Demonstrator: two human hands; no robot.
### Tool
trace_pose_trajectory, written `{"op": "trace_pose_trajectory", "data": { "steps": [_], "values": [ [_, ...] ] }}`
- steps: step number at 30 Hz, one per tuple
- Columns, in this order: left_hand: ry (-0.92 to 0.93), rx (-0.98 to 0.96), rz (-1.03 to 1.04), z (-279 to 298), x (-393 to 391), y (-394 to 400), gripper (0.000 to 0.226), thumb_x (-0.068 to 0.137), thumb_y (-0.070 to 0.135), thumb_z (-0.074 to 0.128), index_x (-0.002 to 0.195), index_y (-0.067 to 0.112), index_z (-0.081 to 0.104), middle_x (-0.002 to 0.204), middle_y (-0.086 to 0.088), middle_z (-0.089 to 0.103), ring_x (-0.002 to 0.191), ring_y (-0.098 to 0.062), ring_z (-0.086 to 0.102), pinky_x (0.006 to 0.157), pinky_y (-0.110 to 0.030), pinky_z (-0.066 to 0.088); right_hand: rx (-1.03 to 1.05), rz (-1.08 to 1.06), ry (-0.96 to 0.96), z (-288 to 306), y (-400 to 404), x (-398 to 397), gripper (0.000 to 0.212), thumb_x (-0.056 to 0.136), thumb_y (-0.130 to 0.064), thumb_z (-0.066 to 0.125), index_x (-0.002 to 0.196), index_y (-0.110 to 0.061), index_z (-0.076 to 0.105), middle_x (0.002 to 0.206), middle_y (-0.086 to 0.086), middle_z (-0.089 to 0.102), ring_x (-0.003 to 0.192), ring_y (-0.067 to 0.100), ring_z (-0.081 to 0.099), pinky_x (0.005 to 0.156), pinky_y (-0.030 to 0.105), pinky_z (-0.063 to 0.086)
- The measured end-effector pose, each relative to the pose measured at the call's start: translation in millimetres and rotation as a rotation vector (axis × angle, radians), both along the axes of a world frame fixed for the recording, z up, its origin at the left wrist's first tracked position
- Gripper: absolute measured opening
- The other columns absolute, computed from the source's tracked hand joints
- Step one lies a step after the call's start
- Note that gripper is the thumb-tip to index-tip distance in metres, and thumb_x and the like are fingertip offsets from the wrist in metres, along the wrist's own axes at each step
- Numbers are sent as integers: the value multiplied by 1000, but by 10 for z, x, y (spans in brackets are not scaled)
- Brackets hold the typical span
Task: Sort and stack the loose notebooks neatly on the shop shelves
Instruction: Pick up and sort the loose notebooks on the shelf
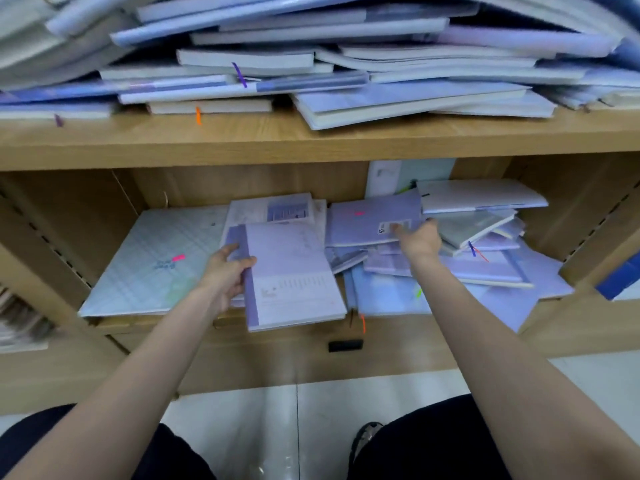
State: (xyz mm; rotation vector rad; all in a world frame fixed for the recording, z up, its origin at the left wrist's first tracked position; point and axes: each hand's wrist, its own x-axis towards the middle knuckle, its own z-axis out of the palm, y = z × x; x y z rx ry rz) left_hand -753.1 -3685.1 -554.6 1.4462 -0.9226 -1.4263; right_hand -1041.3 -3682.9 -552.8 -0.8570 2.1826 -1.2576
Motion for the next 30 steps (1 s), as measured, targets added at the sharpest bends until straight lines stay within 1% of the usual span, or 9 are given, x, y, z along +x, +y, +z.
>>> {"op": "trace_pose_trajectory", "data": {
  "steps": [4, 7, 13, 16, 18, 20, 22, 25, 30],
  "values": [
    [-20, 53, 78, -111, 8, -1, 48, 92, 0, 52, 137, 3, 36, 117, -22, 58, 80, -25, 57, 67, -33, 49, -108, -100, -291, 31, -138, 22, 18, 83, -5, 66, 97, -3, 55, 104, 10, 59, 76, 23, 56, 70, 34, 52],
    [-8, 54, 107, -100, 22, -4, 43, 93, -1, 49, 134, 0, 37, 103, -21, 59, 71, -24, 55, 62, -31, 50, -265, -74, -263, 263, -71, 79, 22, 87, 3, 56, 80, -16, 46, 75, 9, 51, 46, 15, 48, 53, 30, 46],
    [96, 116, 54, -37, -43, 78, 23, 100, 23, 41, 108, 8, 56, 80, -9, 62, 58, -16, 58, 40, -20, 46, -358, 395, 516, 207, 711, 576, 11, 80, 2, 53, 81, -10, 54, 71, 8, 56, 65, 29, 54, 60, 41, 44],
    [154, 150, -81, -18, -28, 192, 29, 97, 38, 42, 94, 15, 59, 63, 2, 69, 55, -10, 62, 51, -19, 51, -292, 805, 620, -195, 1038, 826, 31, 70, 3, 40, 91, -8, 61, 101, 8, 63, 94, 31, 61, 78, 38, 48],
    [90, 104, -144, -54, 29, 230, 27, 94, 22, 53, 115, 6, 58, 100, -11, 71, 76, -19, 65, 76, -34, 53, -219, 921, 552, -311, 1008, 816, 39, 78, 11, 38, 101, -5, 65, 126, 14, 56, 118, 26, 53, 97, 22, 38],
    [87, 43, -122, -61, 90, 295, 41, 89, 0, 56, 129, 2, 47, 123, -20, 60, 86, -28, 62, 83, -44, 48, -147, 870, 358, -269, 941, 775, 42, 85, 15, 39, 110, -6, 65, 130, 15, 51, 114, 15, 53, 91, 9, 33],
    [121, -31, -134, -32, 128, 394, 47, 87, -5, 55, 131, 6, 44, 124, -16, 58, 94, -30, 61, 82, -44, 49, -93, 759, 22, -201, 914, 791, 38, 92, 5, 45, 126, -11, 53, 123, 8, 49, 96, 4, 52, 77, 9, 38],
    [141, -164, -278, 96, 243, 579, 53, 78, 1, 69, 125, 15, 49, 119, -11, 63, 96, -28, 65, 81, -45, 54, -56, 679, -468, -104, 923, 856, 49, 91, -13, 59, 135, -13, 39, 120, -1, 53, 99, 11, 57, 75, 18, 48],
    [132, -190, -443, 411, 715, 800, 89, 27, 35, 95, 108, 18, 64, 104, -7, 71, 85, -23, 70, 65, -33, 58, -92, 796, -274, 37, 989, 1121, 44, 80, -13, 73, 118, -15, 51, 113, 0, 63, 102, 15, 60, 80, 22, 53]
  ]
}}
